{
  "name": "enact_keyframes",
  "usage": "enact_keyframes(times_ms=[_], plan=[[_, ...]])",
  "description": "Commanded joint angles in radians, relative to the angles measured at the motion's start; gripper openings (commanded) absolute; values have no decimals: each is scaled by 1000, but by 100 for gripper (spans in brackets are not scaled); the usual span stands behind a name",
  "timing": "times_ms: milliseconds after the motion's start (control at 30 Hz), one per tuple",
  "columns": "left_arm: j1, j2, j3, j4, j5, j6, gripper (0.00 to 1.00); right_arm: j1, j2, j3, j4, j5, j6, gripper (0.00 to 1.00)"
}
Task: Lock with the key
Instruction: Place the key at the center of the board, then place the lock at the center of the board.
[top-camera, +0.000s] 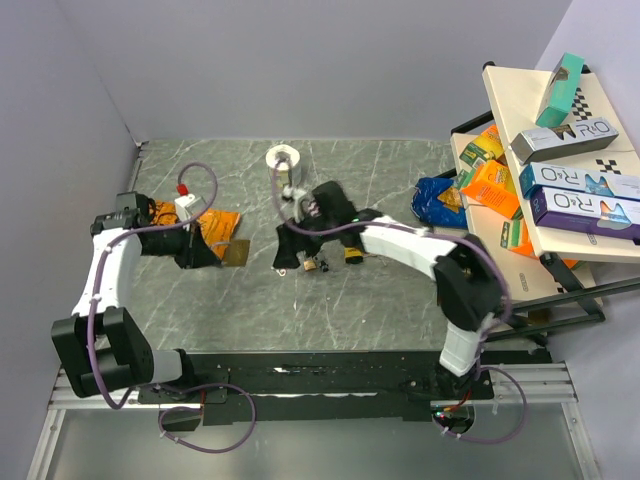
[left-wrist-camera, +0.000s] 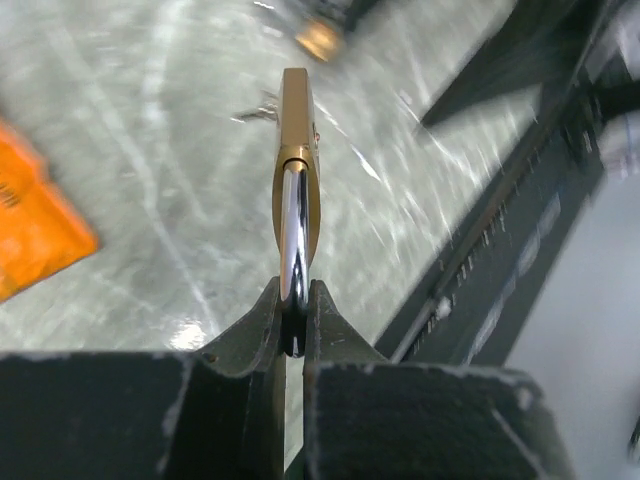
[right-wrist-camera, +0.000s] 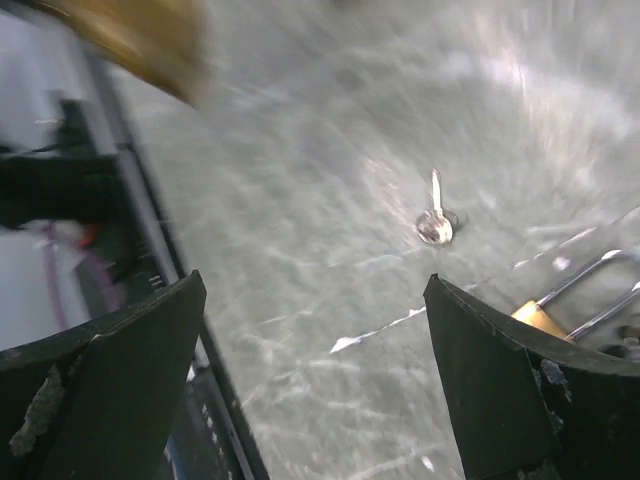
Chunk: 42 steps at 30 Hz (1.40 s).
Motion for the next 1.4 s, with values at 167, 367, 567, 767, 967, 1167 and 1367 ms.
enact_keyframes(times_ms=[167, 367, 567, 767, 967, 1167, 1367], plan=[[-63, -45, 64, -370, 213, 643, 1, -56, -171, -27, 177, -412, -192, 99], [-188, -91, 66, -361, 205, 668, 1, -4, -159, -18, 191, -459, -193, 99], [-241, -110, 87, -329, 198, 644, 1, 22, -150, -18, 190, -488, -199, 92], [-260, -110, 95, -302, 216, 608, 1, 59, -145, -7, 127, -473, -274, 82], [-264, -119, 113, -252, 225, 530, 1, 59, -118, 7, 112, -453, -280, 70], [-264, -113, 119, -250, 227, 508, 2, 59, -138, -25, 153, -415, -274, 47], [-264, -145, 96, -80, 202, 293, 40, 59, -155, -33, 216, -390, -208, 0]])
